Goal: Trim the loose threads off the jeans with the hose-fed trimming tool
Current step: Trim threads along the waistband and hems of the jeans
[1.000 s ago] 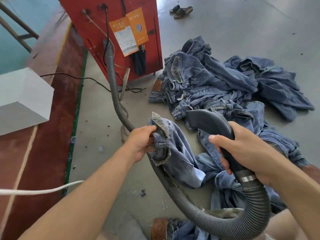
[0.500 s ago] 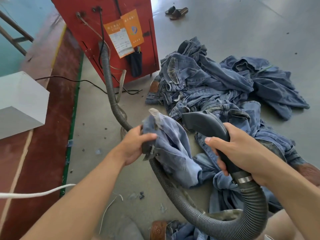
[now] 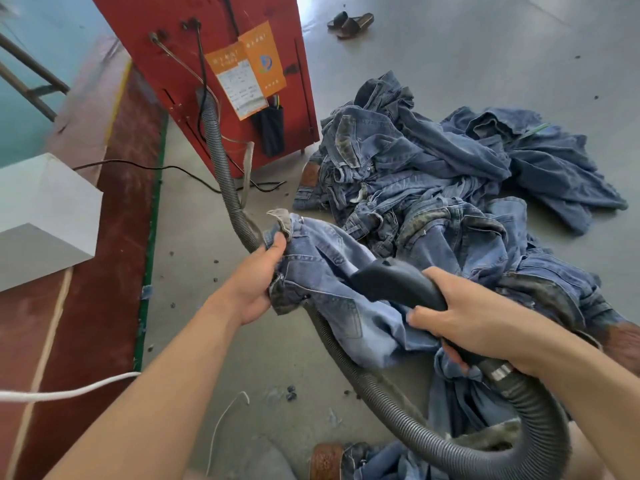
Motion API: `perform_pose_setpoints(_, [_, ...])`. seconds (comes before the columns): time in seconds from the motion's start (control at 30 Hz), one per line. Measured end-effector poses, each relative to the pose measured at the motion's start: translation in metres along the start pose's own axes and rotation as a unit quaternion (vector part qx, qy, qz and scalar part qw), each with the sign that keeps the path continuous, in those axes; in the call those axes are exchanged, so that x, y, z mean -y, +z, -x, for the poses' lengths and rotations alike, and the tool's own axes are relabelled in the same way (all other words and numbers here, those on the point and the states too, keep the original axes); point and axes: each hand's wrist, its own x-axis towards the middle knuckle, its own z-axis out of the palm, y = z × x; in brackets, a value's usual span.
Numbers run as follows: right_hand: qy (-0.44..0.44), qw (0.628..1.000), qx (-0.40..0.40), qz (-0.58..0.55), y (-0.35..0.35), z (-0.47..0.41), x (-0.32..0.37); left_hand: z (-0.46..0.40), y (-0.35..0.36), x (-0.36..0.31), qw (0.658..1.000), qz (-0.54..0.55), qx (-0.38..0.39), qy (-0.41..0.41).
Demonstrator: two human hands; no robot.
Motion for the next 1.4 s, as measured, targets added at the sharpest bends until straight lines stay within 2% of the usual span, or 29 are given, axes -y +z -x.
perform_pose_setpoints(0.13, [-0.054,0.996,0.031,0.064,0.016,0.002,0.009,0.002,0.008,0.001,0.999,0.001,0.036,-0.017])
perform_pose_setpoints(0.3, [-0.121,0.992,-0.041,0.004,0.024,-0.001,0.02,0.004,0.005,-0.003,0.997,-0.002,0.065,-0.029])
perform_pose_setpoints(0.47, [-0.091,0.994,-0.063,-0.005,0.007,0.0,0.015,0.009,0.004,-0.007,0.997,-0.001,0.067,-0.037])
perform_pose_setpoints(0.63, [-0.059,0.998,0.016,0.012,0.017,0.0,0.011,0.012,0.006,-0.004,0.992,-0.015,0.108,-0.069])
perform_pose_setpoints(0.7, [-0.083,0.996,-0.007,-0.016,0.02,0.0,0.015,0.015,0.007,-0.004,0.984,-0.057,0.144,-0.089])
perform_pose_setpoints(0.83, [-0.115,0.983,-0.108,-0.091,0.009,0.001,0.021,0.019,0.006,-0.004,0.973,-0.146,0.168,-0.067])
perform_pose_setpoints(0.93, [-0.119,0.975,-0.144,-0.121,-0.002,0.003,0.02,0.021,0.01,0.001,0.973,-0.19,0.117,-0.058])
perform_pose_setpoints(1.0, [-0.113,0.973,-0.15,-0.13,-0.007,0.004,0.017,0.021,0.009,0.004,0.981,-0.169,0.076,-0.06])
perform_pose_setpoints(1.13, [-0.109,0.982,-0.126,-0.091,-0.011,0.009,0.014,0.025,0.007,-0.002,0.982,-0.16,0.08,-0.059])
perform_pose_setpoints(1.2, [-0.109,0.985,-0.106,-0.077,-0.011,0.013,0.014,0.023,0.008,-0.005,0.986,-0.153,0.049,-0.053])
perform_pose_setpoints(1.3, [-0.103,0.989,-0.092,-0.048,-0.007,0.016,0.018,0.014,0.012,0.001,0.989,-0.065,-0.106,-0.084])
perform_pose_setpoints(1.33, [-0.103,0.99,-0.092,-0.044,-0.005,0.015,0.018,0.013,0.013,0.003,0.984,-0.009,-0.133,-0.116])
perform_pose_setpoints(1.4, [-0.103,0.989,-0.094,-0.04,-0.004,0.012,0.017,0.015,0.015,0.008,0.976,0.042,-0.116,-0.18])
